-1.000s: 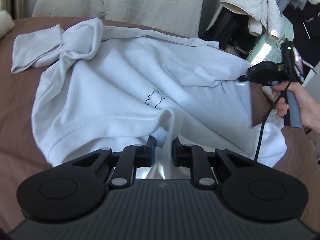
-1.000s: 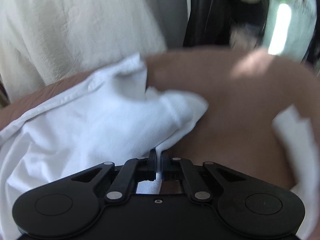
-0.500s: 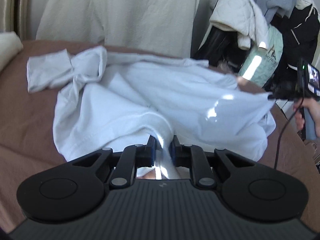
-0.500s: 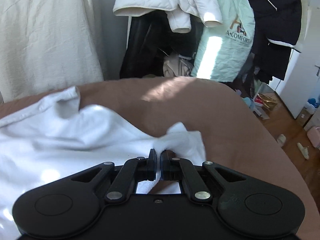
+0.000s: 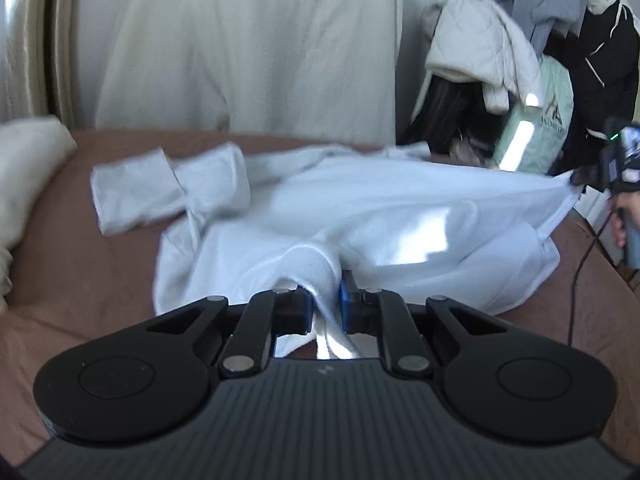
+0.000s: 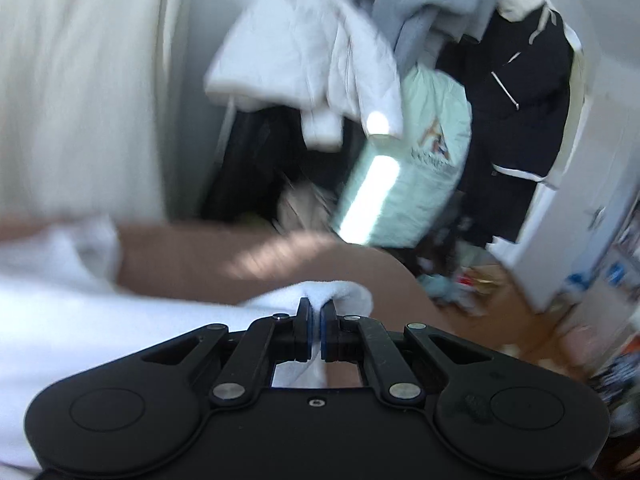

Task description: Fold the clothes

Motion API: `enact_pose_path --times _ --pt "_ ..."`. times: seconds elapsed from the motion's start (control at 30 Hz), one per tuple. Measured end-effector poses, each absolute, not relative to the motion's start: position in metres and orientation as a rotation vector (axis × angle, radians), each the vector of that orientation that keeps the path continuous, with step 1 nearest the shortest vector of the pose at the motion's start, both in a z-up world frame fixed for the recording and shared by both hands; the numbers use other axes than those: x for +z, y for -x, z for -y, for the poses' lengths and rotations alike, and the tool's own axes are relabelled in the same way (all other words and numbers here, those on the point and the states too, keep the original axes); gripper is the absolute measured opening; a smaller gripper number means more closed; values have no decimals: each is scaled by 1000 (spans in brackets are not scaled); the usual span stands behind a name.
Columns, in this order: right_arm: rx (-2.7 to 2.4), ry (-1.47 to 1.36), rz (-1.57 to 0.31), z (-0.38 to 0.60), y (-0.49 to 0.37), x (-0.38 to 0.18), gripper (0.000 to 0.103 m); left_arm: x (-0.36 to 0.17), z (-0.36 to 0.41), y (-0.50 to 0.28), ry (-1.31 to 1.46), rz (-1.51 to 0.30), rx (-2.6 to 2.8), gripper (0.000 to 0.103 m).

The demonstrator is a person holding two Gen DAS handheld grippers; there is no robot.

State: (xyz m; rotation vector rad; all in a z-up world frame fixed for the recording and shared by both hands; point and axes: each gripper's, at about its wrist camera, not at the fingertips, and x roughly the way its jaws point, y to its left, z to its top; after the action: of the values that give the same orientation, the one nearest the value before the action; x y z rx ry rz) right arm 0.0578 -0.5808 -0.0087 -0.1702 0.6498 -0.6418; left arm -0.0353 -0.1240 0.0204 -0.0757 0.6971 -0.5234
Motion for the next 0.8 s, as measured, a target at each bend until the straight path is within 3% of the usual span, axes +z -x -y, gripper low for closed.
enact_pose_path --times 0.27,0.3,0.33,0.4,0.53,0.63,0.7,0.8 --pt "-630 149 -630 596 -69 -36 4 1 140 26 19 -722 -496 12" --pt "-622 168 -637 597 -70 -40 9 2 141 25 10 -717 -487 12" --pt "-618 186 -666 597 -71 -44 28 3 140 24 7 -715 -478 12" --pt "-605 99 -762 602 -63 -47 41 6 134 18 16 -721 -465 12" --pt "-351 -230 -754 605 -7 -36 45 7 113 -6 161 -739 -459 12" --pt "-110 -282 -762 589 30 -41 48 -4 106 -17 211 -763 -454 12" --pt "-25 -269 -840 573 39 -52 53 -13 104 -21 219 -778 -452 12" --pt "-36 -345 -952 561 35 -70 53 -17 104 -24 228 -782 -449 12"
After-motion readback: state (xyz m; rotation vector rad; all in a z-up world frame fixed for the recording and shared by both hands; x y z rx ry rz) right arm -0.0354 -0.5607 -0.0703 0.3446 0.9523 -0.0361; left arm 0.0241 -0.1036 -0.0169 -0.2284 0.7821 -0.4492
